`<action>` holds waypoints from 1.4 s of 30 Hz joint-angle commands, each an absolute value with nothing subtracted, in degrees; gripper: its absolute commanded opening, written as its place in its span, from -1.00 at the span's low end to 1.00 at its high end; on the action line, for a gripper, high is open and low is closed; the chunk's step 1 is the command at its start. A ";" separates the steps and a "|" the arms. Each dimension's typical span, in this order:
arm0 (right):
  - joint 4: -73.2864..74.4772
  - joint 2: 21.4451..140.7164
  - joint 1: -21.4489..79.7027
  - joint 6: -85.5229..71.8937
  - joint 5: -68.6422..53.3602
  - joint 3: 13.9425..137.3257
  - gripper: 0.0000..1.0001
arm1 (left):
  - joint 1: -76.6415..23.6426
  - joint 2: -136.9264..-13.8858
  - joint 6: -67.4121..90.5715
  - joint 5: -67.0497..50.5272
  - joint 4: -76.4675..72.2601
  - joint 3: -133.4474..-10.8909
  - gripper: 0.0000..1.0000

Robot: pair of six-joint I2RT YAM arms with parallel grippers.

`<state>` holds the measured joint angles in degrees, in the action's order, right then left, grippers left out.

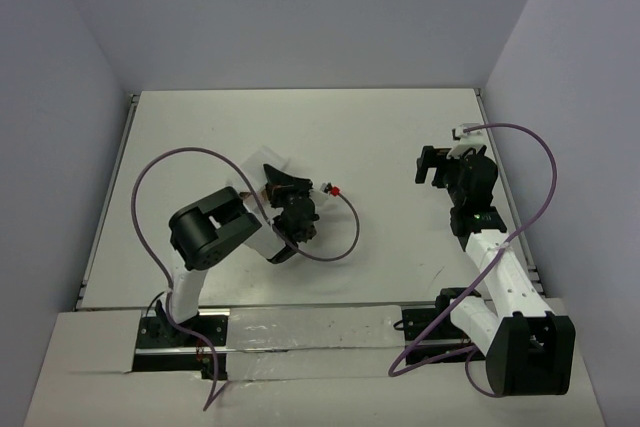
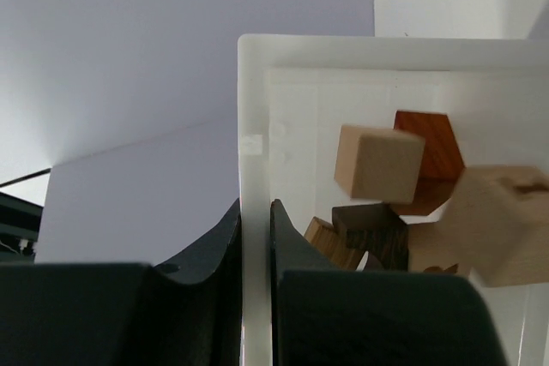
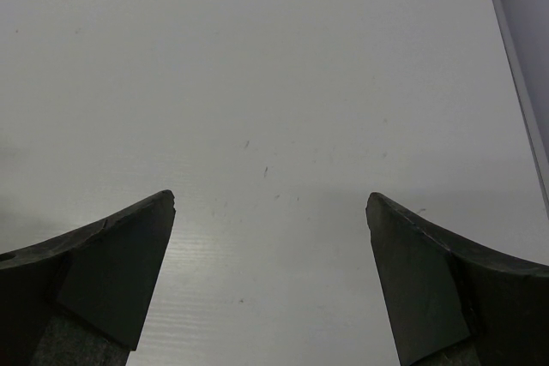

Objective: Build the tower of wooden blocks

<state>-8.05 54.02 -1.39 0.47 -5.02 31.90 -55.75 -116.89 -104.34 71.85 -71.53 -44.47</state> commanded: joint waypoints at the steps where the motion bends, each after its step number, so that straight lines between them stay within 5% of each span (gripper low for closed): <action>1: -9.23 53.00 -1.86 0.09 -5.06 34.89 0.99 | -57.80 -117.51 -110.36 73.67 -106.59 -45.86 -1.00; 17: -9.25 52.71 -2.02 0.09 -5.01 34.80 0.99 | -62.43 -124.72 -114.21 74.79 -106.61 -47.35 -1.00; 42: -8.80 52.22 -2.60 -1.23 -5.67 34.47 0.99 | -57.94 -116.97 -116.87 74.59 -106.61 -45.17 -1.00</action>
<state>-7.97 53.63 -1.92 -0.59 -5.56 31.92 -58.03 -120.01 -114.39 74.91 -76.49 -43.36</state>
